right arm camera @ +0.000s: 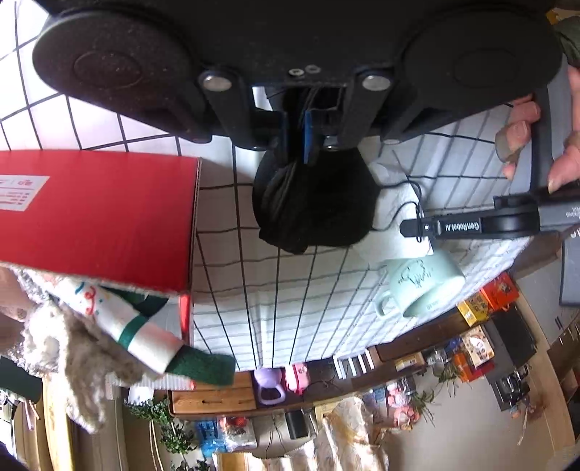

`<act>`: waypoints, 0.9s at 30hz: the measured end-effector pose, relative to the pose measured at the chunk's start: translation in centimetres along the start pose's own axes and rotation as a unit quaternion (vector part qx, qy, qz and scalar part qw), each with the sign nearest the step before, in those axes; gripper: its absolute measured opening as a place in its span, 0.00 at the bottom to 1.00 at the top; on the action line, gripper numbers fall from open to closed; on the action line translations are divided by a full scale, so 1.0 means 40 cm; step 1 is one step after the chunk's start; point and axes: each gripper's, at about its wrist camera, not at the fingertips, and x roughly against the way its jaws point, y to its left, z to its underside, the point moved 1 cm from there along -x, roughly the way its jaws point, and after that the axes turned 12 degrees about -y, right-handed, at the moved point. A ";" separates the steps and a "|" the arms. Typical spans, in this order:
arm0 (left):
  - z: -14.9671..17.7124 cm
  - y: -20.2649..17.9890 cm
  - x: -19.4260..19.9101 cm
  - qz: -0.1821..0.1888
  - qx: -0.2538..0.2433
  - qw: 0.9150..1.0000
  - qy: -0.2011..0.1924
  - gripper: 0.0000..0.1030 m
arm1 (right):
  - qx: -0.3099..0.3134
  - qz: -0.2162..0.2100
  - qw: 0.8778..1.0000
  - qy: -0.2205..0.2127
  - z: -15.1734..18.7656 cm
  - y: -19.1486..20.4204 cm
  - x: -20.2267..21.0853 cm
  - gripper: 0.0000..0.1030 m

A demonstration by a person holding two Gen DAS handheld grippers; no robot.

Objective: Organize soft objects
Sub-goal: 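Carry the white tissue and black cloth with both grippers over the red box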

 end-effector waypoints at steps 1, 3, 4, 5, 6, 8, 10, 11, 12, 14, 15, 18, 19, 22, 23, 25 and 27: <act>-0.005 -0.002 0.011 0.000 -0.002 1.000 -0.004 0.02 | 0.000 -0.001 1.000 -0.005 -0.003 0.002 0.010 0.07; -0.015 -0.004 0.034 0.002 -0.003 1.000 -0.011 0.02 | 0.000 -0.003 1.000 -0.019 -0.014 0.005 0.034 0.06; -0.022 -0.006 0.045 0.002 -0.003 1.000 -0.014 0.02 | 0.000 -0.005 1.000 -0.025 -0.019 0.007 0.046 0.06; -0.028 -0.007 0.058 0.003 -0.002 1.000 -0.017 0.01 | -0.001 -0.007 1.000 -0.030 -0.024 0.008 0.059 0.06; -0.033 -0.009 0.070 0.006 -0.001 1.000 -0.020 0.01 | -0.001 -0.008 0.999 -0.036 -0.028 0.007 0.073 0.06; -0.043 -0.015 0.098 0.010 -0.003 1.000 -0.027 0.01 | 0.000 -0.009 0.999 -0.045 -0.038 0.010 0.099 0.06; -0.050 -0.022 0.125 0.018 -0.009 0.999 -0.033 0.01 | 0.002 -0.013 0.999 -0.050 -0.046 0.013 0.126 0.06; -0.053 -0.024 0.137 0.018 -0.008 0.999 -0.035 0.01 | 0.006 -0.013 0.998 -0.056 -0.051 0.015 0.141 0.06; -0.055 -0.025 0.147 0.019 -0.007 0.999 -0.036 0.01 | 0.007 -0.013 0.998 -0.061 -0.055 0.017 0.155 0.06; -0.063 -0.027 0.171 0.020 -0.003 0.999 -0.041 0.01 | 0.007 -0.016 0.997 -0.070 -0.064 0.015 0.182 0.06; -0.068 -0.030 0.183 0.021 -0.002 0.999 -0.044 0.01 | 0.006 -0.015 0.997 -0.075 -0.067 0.011 0.196 0.06; -0.085 -0.042 0.222 0.026 -0.003 0.998 -0.056 0.01 | 0.001 -0.015 0.996 -0.090 -0.077 0.000 0.241 0.06; -0.092 -0.047 0.236 0.028 -0.004 0.998 -0.060 0.01 | -0.002 -0.015 0.995 -0.096 -0.083 -0.006 0.255 0.06; -0.115 -0.071 0.270 0.036 -0.006 0.997 -0.070 0.01 | -0.011 -0.015 0.993 -0.113 -0.099 -0.029 0.299 0.06; -0.123 -0.077 0.278 0.040 -0.005 0.997 -0.071 0.01 | -0.012 -0.013 0.993 -0.119 -0.104 -0.035 0.313 0.06; -0.140 -0.095 0.294 0.046 -0.005 0.996 -0.077 0.01 | -0.020 -0.014 0.991 -0.130 -0.116 -0.054 0.340 0.06; -0.158 -0.113 0.305 0.056 -0.005 0.995 -0.081 0.01 | -0.023 -0.013 0.990 -0.139 -0.129 -0.069 0.365 0.06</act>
